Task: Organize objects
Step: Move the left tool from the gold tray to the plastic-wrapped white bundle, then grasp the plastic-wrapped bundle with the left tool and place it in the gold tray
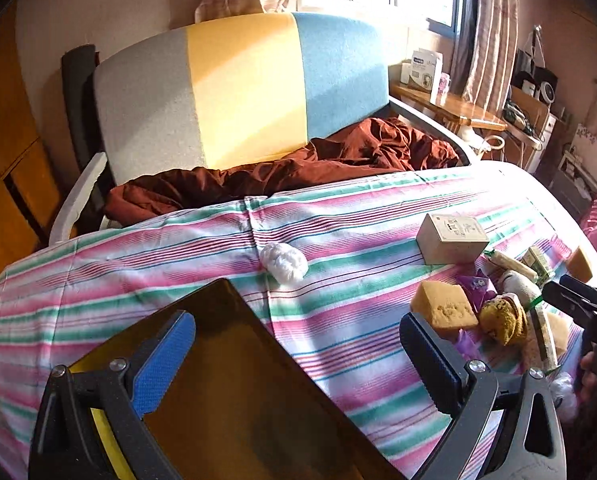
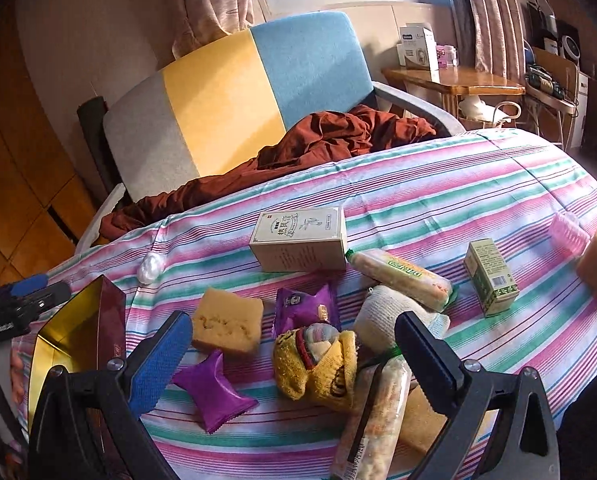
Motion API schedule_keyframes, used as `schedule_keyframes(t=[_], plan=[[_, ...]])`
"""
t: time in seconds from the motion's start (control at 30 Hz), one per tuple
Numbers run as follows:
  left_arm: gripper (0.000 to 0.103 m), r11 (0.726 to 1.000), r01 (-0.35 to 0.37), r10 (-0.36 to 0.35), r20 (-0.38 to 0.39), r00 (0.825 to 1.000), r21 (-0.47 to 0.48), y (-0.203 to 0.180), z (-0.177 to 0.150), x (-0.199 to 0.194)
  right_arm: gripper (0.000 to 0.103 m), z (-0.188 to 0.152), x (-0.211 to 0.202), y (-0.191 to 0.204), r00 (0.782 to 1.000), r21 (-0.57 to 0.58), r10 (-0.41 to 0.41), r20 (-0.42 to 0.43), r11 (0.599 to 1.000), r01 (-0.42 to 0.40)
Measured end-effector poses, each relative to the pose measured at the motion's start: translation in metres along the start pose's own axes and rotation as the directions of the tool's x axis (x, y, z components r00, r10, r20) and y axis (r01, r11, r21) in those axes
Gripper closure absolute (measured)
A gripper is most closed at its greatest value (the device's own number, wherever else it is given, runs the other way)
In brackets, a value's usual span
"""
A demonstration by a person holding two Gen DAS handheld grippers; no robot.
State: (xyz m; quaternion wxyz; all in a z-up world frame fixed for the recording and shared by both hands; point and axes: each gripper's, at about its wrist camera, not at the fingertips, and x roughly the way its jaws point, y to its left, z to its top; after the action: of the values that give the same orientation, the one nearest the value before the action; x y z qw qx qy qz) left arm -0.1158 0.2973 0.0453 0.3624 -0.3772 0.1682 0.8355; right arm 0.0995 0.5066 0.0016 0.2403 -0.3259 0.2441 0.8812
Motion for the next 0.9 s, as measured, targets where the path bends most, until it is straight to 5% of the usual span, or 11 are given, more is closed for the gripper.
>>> schedule_keyframes(t=[0.13, 0.3, 0.53, 0.7, 0.77, 0.83, 0.9], plan=[[0.000, 0.998, -0.052, 0.055, -0.066, 0.996, 0.043, -0.005, 0.021, 0.045, 0.000, -0.001, 0.003, 0.002, 0.999, 0.000, 0.030, -0.018, 1.000, -0.030], [0.000, 0.996, -0.084, 0.081, -0.156, 0.984, -0.017, 0.009, 0.046, 0.099, 0.000, -0.001, 0.003, 0.001, 0.998, 0.007, 0.058, -0.029, 0.998, -0.058], [0.011, 0.993, -0.117, 0.111, -0.258, 0.960, -0.011, 0.000, 0.065, 0.148, 0.000, 0.000, 0.002, -0.002, 0.996, 0.027, 0.081, -0.033, 0.996, -0.080], [0.030, 0.991, -0.132, 0.118, -0.357, 0.927, -0.016, -0.001, 0.059, 0.181, 0.000, 0.000, 0.002, -0.004, 0.996, 0.039, 0.083, -0.034, 0.996, -0.081], [0.055, 0.991, -0.128, 0.103, -0.393, 0.914, -0.036, 0.002, 0.054, 0.190, 0.000, 0.001, 0.003, -0.005, 0.996, 0.041, 0.078, -0.035, 0.996, -0.076], [0.066, 0.992, -0.102, 0.065, -0.387, 0.920, -0.074, 0.004, 0.049, 0.190, 0.000, 0.001, 0.003, -0.006, 0.997, 0.044, 0.072, -0.031, 0.997, -0.070], [0.066, 0.993, -0.085, 0.049, -0.360, 0.932, -0.087, 0.001, 0.046, 0.180, 0.000, 0.002, 0.002, -0.008, 0.998, 0.051, 0.066, -0.024, 0.997, -0.065]])
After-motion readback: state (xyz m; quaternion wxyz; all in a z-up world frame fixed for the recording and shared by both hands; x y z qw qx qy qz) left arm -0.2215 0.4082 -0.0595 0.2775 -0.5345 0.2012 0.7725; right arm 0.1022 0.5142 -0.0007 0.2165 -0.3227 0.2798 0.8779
